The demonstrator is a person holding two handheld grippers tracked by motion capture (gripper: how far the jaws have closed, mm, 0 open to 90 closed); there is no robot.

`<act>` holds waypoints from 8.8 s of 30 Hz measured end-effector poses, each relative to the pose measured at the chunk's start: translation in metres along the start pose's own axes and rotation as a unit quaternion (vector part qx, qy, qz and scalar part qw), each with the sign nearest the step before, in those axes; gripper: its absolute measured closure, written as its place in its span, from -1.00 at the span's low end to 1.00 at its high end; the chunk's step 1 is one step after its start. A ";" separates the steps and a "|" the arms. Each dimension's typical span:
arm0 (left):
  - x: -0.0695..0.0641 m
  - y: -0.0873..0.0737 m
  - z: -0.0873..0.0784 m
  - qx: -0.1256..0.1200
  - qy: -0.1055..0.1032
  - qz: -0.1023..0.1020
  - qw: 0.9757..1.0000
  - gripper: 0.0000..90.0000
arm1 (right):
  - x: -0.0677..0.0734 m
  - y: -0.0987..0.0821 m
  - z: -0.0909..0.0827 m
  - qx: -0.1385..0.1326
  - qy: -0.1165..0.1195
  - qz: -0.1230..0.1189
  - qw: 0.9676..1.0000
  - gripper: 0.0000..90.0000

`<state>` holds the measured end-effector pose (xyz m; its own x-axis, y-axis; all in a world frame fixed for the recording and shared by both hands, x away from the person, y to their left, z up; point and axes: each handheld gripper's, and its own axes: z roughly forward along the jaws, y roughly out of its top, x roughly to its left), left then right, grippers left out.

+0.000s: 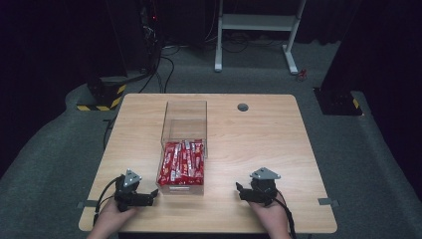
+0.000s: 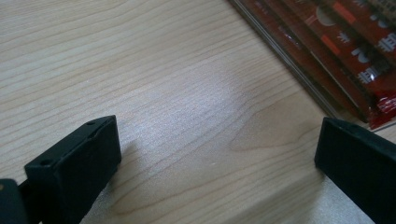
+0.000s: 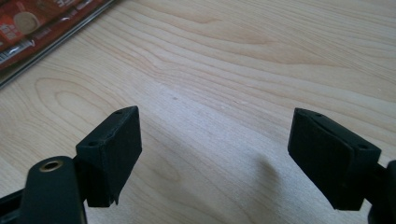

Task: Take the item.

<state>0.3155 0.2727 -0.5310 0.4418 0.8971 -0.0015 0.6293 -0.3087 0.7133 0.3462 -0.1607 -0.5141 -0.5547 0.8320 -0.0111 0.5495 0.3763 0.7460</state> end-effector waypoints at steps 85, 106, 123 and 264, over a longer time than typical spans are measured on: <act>0.000 0.000 0.000 0.001 0.000 0.001 1.000 -0.98 | 0.048 0.082 -0.024 -0.093 0.053 -0.039 0.994 -0.59; 0.000 0.000 0.000 0.000 0.000 0.000 1.000 -0.98 | 0.075 0.095 -0.024 -0.113 0.083 -0.058 0.988 -0.56; 0.001 -0.003 -0.003 0.002 0.005 -0.006 1.000 -0.99 | 0.096 0.097 -0.017 -0.124 0.123 -0.065 0.982 -0.43; 0.003 -0.002 -0.002 0.000 0.009 -0.010 1.000 -0.99 | 0.074 0.079 -0.039 -0.152 0.107 -0.028 0.982 1.00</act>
<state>0.3143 0.2767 -0.5311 0.4171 0.9089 -0.0034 0.6385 -0.2903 0.7128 0.3242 -0.0850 -0.4300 -0.7151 0.6967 0.0571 0.3203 0.2539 0.9127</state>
